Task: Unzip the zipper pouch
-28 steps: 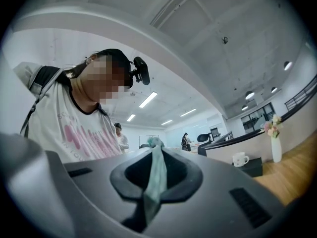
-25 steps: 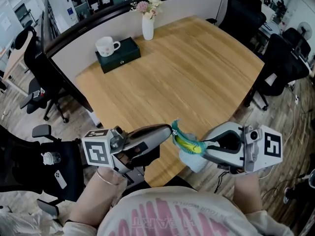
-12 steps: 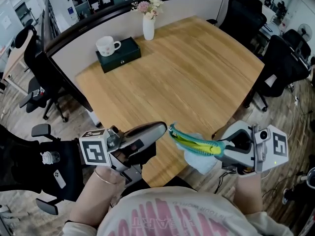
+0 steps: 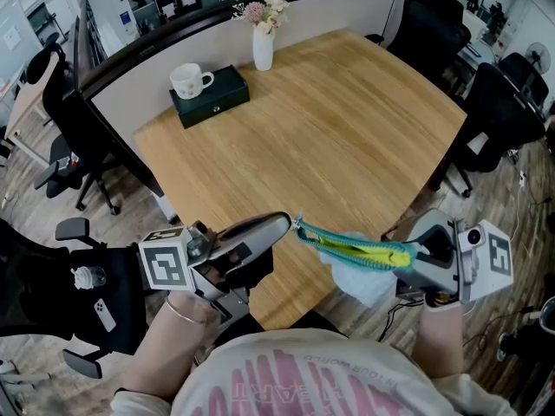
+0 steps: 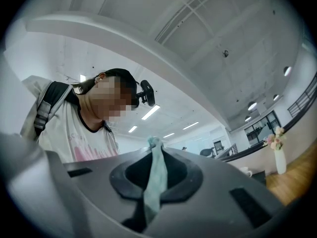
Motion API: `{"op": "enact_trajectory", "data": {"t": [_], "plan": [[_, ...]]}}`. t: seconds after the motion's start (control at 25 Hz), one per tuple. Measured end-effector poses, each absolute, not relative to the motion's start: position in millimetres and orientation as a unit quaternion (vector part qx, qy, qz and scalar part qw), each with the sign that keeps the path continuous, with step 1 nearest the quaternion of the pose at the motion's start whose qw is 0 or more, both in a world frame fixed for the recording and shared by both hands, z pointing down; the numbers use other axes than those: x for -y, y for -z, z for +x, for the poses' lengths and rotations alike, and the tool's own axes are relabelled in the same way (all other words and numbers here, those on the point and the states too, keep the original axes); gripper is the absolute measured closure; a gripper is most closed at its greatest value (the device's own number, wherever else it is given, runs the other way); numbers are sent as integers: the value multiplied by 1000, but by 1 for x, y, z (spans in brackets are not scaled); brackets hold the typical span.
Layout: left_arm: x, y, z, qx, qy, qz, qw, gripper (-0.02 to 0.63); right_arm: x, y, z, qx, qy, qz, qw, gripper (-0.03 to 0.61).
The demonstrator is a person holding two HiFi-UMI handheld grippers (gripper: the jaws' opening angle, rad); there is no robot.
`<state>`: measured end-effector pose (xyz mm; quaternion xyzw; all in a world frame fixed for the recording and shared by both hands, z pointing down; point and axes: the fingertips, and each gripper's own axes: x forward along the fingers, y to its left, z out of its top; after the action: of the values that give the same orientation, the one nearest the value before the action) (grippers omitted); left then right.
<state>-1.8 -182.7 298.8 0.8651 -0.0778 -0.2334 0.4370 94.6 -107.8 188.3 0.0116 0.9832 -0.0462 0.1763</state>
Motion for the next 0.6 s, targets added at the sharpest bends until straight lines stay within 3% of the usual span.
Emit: {"op": "enact_trajectory", "data": {"t": [0.32,0.6], "plan": [[188,-323,6,122,201,871,432,604,128,-204,96,-982,74,-40,166,568],[203,-366,3,224,107,895,370,602,167,-246,91,-977,119,-142,111,566]]}}
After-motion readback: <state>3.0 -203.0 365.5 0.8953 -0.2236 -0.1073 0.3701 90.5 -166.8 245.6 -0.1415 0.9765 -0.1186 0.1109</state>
